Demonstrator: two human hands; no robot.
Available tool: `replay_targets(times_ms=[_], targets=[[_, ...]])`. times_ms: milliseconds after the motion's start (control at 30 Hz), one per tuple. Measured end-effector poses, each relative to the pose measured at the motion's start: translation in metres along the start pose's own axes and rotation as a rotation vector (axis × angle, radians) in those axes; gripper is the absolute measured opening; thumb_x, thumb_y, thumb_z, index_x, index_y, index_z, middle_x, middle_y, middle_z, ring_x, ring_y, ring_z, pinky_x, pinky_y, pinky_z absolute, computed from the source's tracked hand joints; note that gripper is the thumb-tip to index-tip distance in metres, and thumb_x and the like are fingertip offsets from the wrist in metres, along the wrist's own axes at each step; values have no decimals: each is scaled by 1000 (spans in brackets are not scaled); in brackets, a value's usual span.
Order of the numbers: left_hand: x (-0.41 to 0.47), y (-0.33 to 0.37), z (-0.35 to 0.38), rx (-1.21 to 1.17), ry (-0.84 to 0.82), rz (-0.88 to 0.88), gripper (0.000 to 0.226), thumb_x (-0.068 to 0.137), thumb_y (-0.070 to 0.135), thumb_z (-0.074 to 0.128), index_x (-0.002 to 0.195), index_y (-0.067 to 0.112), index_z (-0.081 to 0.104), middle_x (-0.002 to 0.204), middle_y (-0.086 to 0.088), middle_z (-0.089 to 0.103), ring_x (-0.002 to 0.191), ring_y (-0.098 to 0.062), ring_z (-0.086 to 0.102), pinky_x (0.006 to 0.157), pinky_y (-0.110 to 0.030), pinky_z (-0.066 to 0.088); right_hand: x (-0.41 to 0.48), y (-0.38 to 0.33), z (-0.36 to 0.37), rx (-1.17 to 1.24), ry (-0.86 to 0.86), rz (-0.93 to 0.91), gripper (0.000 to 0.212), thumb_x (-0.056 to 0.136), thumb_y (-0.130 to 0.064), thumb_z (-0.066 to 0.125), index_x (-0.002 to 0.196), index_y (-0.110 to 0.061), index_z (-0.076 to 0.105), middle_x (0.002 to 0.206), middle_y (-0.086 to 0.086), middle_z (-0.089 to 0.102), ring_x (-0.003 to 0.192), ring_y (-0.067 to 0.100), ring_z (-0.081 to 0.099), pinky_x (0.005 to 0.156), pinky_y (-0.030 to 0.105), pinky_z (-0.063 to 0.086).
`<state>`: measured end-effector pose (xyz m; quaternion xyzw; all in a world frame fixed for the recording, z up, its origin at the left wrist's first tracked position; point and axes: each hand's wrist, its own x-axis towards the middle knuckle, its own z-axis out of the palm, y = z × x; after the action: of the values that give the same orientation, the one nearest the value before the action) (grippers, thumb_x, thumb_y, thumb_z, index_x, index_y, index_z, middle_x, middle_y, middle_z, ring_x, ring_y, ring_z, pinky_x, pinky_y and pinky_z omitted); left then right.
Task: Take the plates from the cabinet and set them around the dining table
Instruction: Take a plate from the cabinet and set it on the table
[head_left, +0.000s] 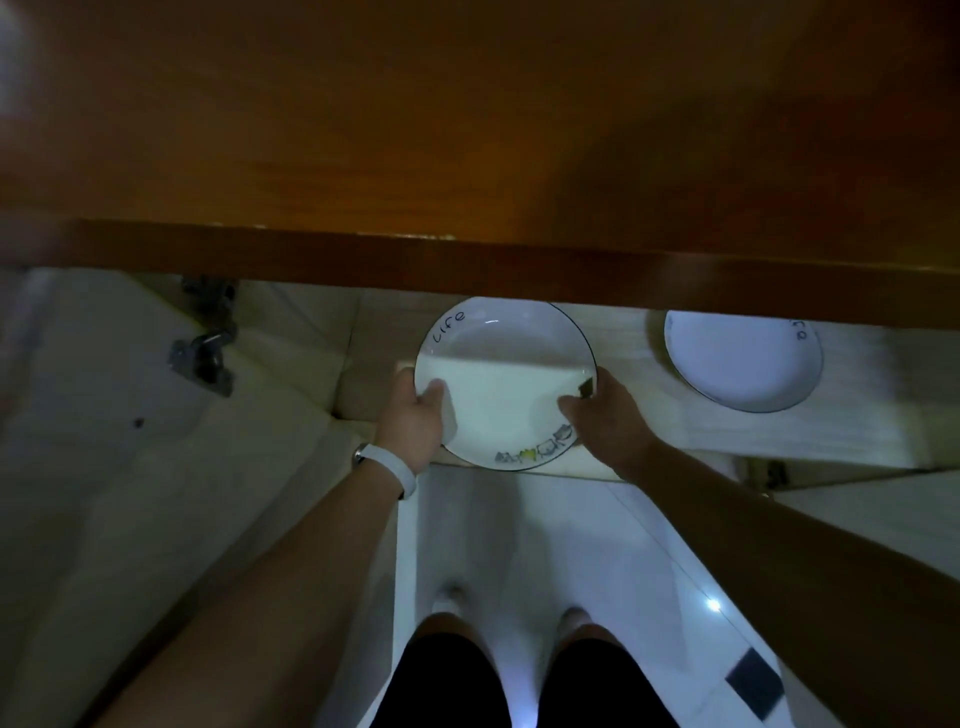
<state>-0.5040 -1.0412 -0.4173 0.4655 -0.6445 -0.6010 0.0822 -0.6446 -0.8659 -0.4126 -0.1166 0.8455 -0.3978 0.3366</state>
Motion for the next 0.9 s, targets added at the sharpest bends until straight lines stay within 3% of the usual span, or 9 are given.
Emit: replay_targets(times_ms=[100, 200, 300, 433, 633, 767, 900], targets=[[-29, 2, -1, -40, -4, -17, 22, 91, 31, 52, 113, 26, 54, 112, -2, 65, 103, -24, 61, 91, -52, 51, -25, -1, -8, -1, 1, -24, 9, 77, -17, 56, 82, -9, 58, 66, 9, 62, 58, 20, 59, 55, 37, 51], [-66, 13, -3, -62, 24, -58, 19, 95, 21, 52, 114, 21, 54, 113, -4, 65, 104, -25, 61, 92, -47, 51, -64, -12, -23, 18, -30, -54, 11, 79, -11, 56, 87, -13, 62, 77, 10, 71, 69, 27, 68, 64, 44, 58], [-99, 26, -4, -63, 38, -68, 18, 95, 17, 50, 113, 22, 53, 112, -4, 64, 104, -27, 60, 92, -45, 50, -99, -22, -39, 56, -44, -48, 22, 83, -6, 55, 97, -22, 62, 87, 2, 73, 78, 16, 69, 69, 40, 59], [-142, 47, -5, -84, 40, -68, 21, 96, 11, 49, 115, 19, 52, 112, -6, 64, 104, -27, 60, 91, -43, 50, -134, -26, -58, 106, -50, 28, 27, 86, -10, 56, 111, -19, 57, 89, -8, 68, 78, 7, 65, 70, 37, 60], [-193, 72, -9, -91, 69, -51, 20, 96, 12, 49, 113, 22, 52, 98, 8, 63, 91, -15, 60, 84, -36, 50, -184, -36, -78, 217, -27, 30, 28, 87, -6, 53, 111, -20, 59, 92, -11, 68, 83, 1, 61, 60, 17, 47], [-216, 79, -11, -94, 64, -33, 18, 93, 17, 52, 111, 15, 55, 100, -1, 66, 97, -26, 62, 85, -42, 52, -210, -36, -86, 255, -18, 17, 31, 88, -5, 53, 112, -23, 59, 97, -10, 68, 91, 3, 62, 66, 20, 49], [-234, 84, -17, -100, 38, -9, 14, 95, 15, 50, 107, 22, 54, 100, 2, 63, 93, -20, 60, 79, -35, 50, -231, -38, -89, 272, 20, 9, 32, 86, -4, 54, 113, -20, 62, 98, -8, 71, 91, 6, 64, 68, 23, 50]])
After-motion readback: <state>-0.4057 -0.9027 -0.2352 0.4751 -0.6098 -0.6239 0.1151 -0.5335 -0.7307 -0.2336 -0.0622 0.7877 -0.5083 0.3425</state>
